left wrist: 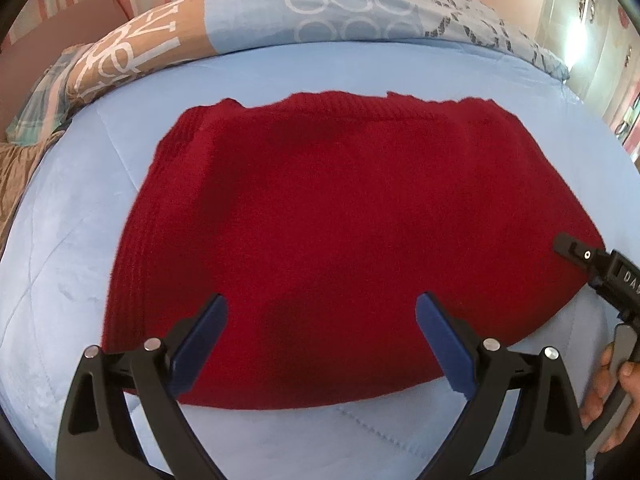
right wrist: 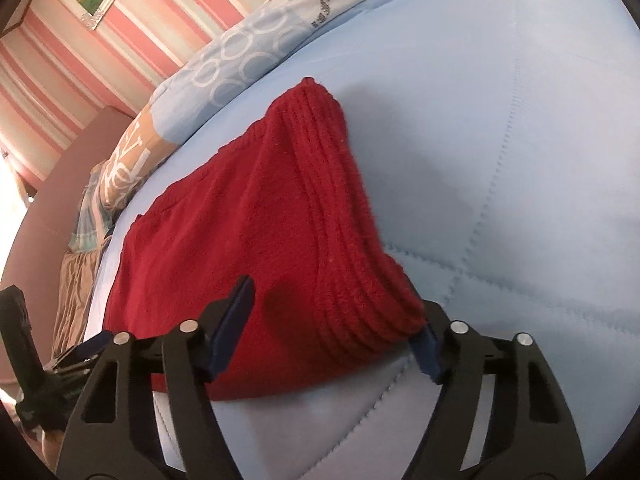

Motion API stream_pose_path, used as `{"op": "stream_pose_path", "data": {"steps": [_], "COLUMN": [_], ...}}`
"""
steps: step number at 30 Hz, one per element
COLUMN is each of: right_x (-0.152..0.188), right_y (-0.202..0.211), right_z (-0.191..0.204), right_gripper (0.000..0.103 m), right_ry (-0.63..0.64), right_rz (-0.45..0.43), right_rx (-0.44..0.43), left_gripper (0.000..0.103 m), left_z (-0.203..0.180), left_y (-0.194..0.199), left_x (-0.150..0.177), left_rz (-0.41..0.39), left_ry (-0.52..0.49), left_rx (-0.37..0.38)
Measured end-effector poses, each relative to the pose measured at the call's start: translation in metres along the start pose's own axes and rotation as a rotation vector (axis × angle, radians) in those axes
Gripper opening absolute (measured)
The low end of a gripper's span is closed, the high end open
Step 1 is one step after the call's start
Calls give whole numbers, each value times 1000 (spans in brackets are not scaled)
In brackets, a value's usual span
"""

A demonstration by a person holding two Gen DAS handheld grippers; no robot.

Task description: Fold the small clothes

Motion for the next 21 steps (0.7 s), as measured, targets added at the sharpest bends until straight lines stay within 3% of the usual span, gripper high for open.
{"op": "stream_pose_path", "data": {"steps": [2, 4, 12, 21], "right_x": [1, 2, 0, -11], "right_y": [-1, 0, 7, 19], "right_z": [1, -1, 12, 48], "right_gripper": [61, 45, 23, 19], "right_ry": [14, 24, 118, 228], "right_rz": [3, -3, -21, -77], "right_rx": [30, 43, 55, 44], "left_gripper": [96, 96, 96, 97], "left_z": [-2, -4, -3, -3], "left_y": [-5, -11, -24, -26], "left_x": [1, 3, 8, 9], "left_rz": [7, 18, 30, 30], "left_ry": [-9, -10, -1, -4], "left_rx": [-12, -15, -18, -23]}}
Point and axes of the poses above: each gripper's, at about its wrist camera, not at the fingertips, and y roughly against the way its jaws point, z to its left, x to its underside, the point moved 2 cm from there along -y, roughly the way its jaws point, and after that the axes turned 5 degrees about y, right-handed, at the moved point
